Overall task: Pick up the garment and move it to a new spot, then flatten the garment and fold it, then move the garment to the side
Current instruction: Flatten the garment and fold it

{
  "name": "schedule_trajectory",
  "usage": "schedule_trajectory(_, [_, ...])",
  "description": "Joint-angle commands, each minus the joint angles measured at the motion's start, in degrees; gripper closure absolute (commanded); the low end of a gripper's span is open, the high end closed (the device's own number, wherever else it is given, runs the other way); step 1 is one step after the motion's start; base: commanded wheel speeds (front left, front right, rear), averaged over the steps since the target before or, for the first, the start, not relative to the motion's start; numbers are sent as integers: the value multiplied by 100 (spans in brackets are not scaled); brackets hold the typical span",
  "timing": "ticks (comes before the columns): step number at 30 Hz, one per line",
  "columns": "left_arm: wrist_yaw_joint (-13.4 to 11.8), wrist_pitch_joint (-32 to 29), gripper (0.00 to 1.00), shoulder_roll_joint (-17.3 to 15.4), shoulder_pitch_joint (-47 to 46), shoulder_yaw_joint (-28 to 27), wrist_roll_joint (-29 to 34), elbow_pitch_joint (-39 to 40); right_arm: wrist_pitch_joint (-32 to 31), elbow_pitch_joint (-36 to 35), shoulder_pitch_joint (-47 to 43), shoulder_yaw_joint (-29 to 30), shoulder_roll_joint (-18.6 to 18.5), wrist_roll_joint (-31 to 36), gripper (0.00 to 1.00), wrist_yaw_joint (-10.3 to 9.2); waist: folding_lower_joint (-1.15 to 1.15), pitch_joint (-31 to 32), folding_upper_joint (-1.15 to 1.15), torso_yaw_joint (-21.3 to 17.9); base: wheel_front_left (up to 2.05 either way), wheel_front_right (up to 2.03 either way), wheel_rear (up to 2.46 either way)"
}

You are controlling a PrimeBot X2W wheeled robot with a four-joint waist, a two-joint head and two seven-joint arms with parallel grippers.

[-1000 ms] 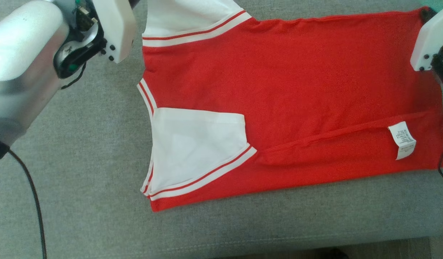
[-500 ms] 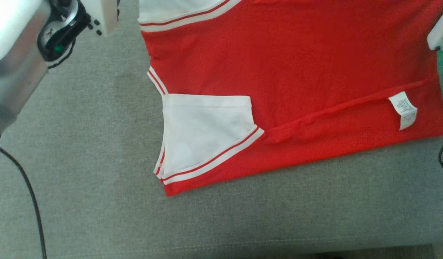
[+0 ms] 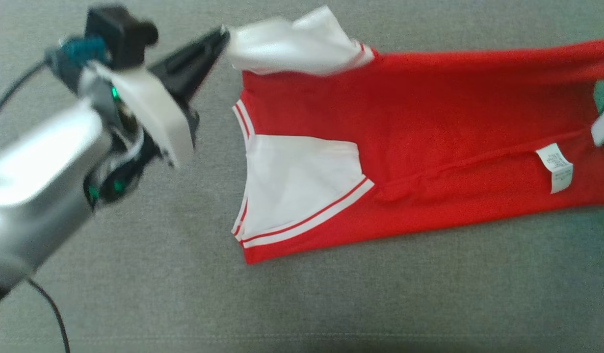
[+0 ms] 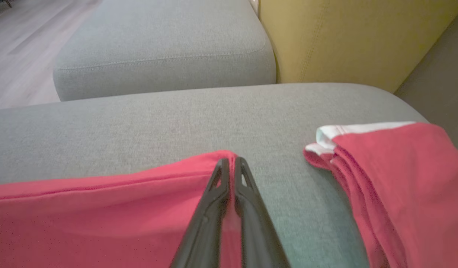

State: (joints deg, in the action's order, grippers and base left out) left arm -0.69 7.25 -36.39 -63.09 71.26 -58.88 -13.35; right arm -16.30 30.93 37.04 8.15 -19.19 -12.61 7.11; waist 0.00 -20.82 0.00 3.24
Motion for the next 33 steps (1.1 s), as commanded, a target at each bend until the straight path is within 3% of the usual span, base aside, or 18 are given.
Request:
schedule_trajectory(1, [-143, 63, 100, -350, -75, -294, -74, 353, -65, -325, -144, 21, -127, -44, 100, 37, 0, 73, 0, 70, 0, 0, 0])
schedule_trajectory(9, [-852, 124, 100, -992, 934, -147, -253, 2003, -338, -988, -1073, 400, 11, -47, 100, 37, 0, 99, 0, 140, 0, 0, 0])
schedule_trajectory(12, [-1015, 197, 100, -1033, 1228, -85, -266, 2186, -367, -1129, -1297, 517, 65, -36, 100, 37, 0, 80, 0, 151, 0, 0, 0])
schedule_trajectory(19, [-1160, 315, 100, -912, 1742, 33, -250, 2129, -459, -1437, -1711, 683, 212, -48, 100, 37, 0, 55, 0, 152, 0, 0, 0])
schedule_trajectory(24, [-1130, 311, 100, -737, 1972, 80, -297, 1890, -495, -1475, -1843, 724, 303, -61, 97, 37, 0, 80, 0, 146, 0, 0, 0])
schedule_trajectory(25, [-1122, 326, 100, -695, 2015, 86, -304, 1795, -497, -1480, -1853, 722, 324, -72, 62, 37, 0, 91, 0, 136, 0, 0, 0])
schedule_trajectory(26, [-1105, 346, 80, -647, 2065, 88, -330, 1699, -496, -1480, -1860, 711, 342, -82, 38, 37, 0, 110, 0, 124, 0, 0, 0])
schedule_trajectory(27, [-1114, 391, 28, -595, 2111, 70, -364, 1604, -480, -1481, -1865, 713, 365, -102, 0, 37, 0, 129, 0, 114, 0, 0, 0])
schedule_trajectory(28, [-1130, 437, 0, -545, 2149, 51, -379, 1516, -467, -1476, -1874, 714, 389, -118, 0, 37, 0, 159, 0, 102, 0, 0, 0])
schedule_trajectory(33, [-1308, 685, 0, -307, 2377, -185, -330, 1238, -242, -1544, -1995, 762, 468, -178, 0, 37, 0, 368, 0, 53, 0, 0, 0])
